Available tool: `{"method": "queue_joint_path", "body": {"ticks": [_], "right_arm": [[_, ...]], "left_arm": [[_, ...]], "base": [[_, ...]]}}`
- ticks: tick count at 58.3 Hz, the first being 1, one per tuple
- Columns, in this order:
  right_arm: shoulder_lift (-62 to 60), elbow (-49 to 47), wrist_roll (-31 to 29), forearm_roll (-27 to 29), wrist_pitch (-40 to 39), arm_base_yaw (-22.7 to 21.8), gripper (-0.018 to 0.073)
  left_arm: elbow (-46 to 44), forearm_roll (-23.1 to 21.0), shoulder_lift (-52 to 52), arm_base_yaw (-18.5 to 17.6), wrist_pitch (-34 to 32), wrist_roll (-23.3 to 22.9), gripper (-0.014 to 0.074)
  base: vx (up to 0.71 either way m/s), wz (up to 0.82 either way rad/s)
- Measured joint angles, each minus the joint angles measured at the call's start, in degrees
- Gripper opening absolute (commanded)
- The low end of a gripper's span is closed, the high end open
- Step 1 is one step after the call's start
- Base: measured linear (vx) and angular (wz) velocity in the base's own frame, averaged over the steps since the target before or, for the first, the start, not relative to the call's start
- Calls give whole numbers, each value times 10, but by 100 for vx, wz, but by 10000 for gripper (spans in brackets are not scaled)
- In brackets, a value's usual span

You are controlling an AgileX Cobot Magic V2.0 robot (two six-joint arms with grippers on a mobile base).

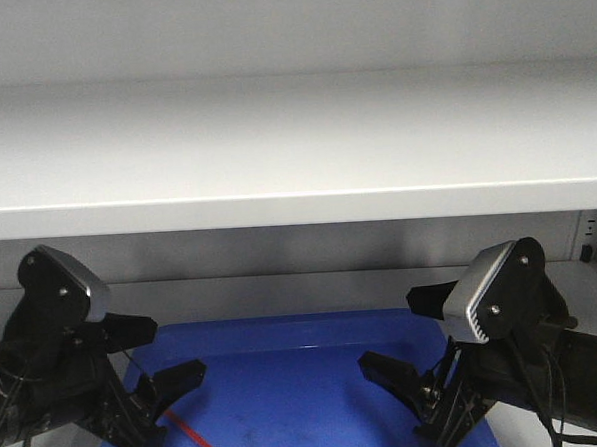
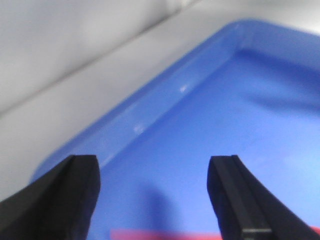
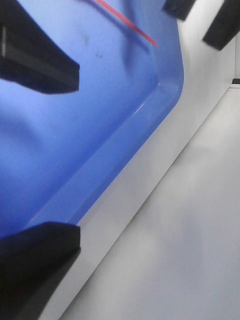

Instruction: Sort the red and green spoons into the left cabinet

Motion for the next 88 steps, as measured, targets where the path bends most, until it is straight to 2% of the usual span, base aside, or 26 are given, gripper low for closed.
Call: {"method": "queue_joint_path", "body": {"ticks": [5,10,16,19,24,25,35,41,51,57,76,88], "right_arm": [[0,0,16,0,1,0,494],[-1,0,62,0,6,0,429],[-10,0,118,-2,9,0,276],[-18,0,143,-8,9,0,185],[-42,0,196,-38,12,0,-13],[-44,0,204,-41,12,0,-15],[-94,0,329,-156,26,0,-4],[-120,0,402,-232,42,0,-4],[-167,0,508,-328,83,0,-3],[-199,0,541,-364,102,0,-3],[-339,107,569,-373,55,0,-3],[-401,140,571,-357,52,0,-3]], "left_arm": [[0,0,-22,0,1,0,497],[0,0,-44,0,1,-15,421],[0,1,-61,0,2,-67,277],[0,5,-67,0,6,-95,178],[0,26,-74,0,23,-149,5],[0,33,-74,0,29,-157,-10],[2,123,-91,0,89,-253,-1],[23,164,-114,0,100,-302,-2],[81,187,-186,0,100,-333,-1],[116,188,-243,0,100,-337,-1],[211,188,-419,0,100,-358,-1],[230,189,-462,0,91,-359,-1]], "base": [[0,0],[0,0],[0,0],[0,0],[0,0],[0,0],[0,0],[0,0],[0,0],[0,0],[0,0],[0,0]]}}
